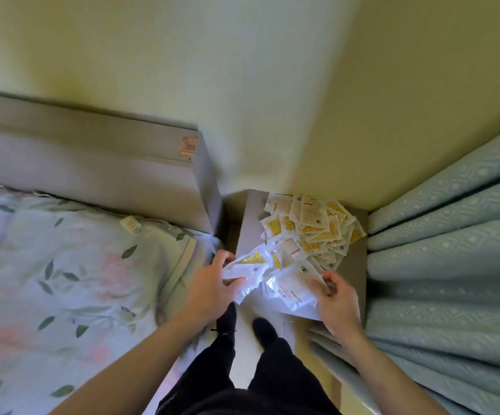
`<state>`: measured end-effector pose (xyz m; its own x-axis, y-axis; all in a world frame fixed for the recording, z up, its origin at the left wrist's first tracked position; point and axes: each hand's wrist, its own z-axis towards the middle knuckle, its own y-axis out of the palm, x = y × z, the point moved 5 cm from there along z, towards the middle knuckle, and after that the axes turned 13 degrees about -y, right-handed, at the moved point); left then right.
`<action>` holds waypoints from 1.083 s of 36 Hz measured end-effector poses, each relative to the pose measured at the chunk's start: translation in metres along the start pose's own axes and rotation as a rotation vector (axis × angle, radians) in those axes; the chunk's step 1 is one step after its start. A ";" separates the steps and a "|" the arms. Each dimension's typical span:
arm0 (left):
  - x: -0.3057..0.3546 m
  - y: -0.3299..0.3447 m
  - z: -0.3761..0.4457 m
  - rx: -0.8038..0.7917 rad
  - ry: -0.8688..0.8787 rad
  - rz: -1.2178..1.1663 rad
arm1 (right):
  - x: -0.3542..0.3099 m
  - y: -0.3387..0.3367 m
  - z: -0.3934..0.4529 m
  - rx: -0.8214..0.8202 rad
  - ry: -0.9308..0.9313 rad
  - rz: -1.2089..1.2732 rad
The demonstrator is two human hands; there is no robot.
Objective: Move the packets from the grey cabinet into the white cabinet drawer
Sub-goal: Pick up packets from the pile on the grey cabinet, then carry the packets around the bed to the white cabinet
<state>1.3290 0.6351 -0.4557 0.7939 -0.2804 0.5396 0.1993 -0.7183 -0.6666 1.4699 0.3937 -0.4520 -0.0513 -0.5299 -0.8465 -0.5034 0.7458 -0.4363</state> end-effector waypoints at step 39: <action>-0.391 0.024 -0.663 1.021 -0.853 -0.996 | -0.103 0.293 -0.527 -1.352 -1.010 -0.298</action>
<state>0.6424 0.3059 -0.3419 0.1301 0.6552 0.7441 0.7842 0.3913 -0.4817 0.8734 0.4539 -0.3321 0.4283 0.2655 -0.8637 -0.7368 -0.4508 -0.5040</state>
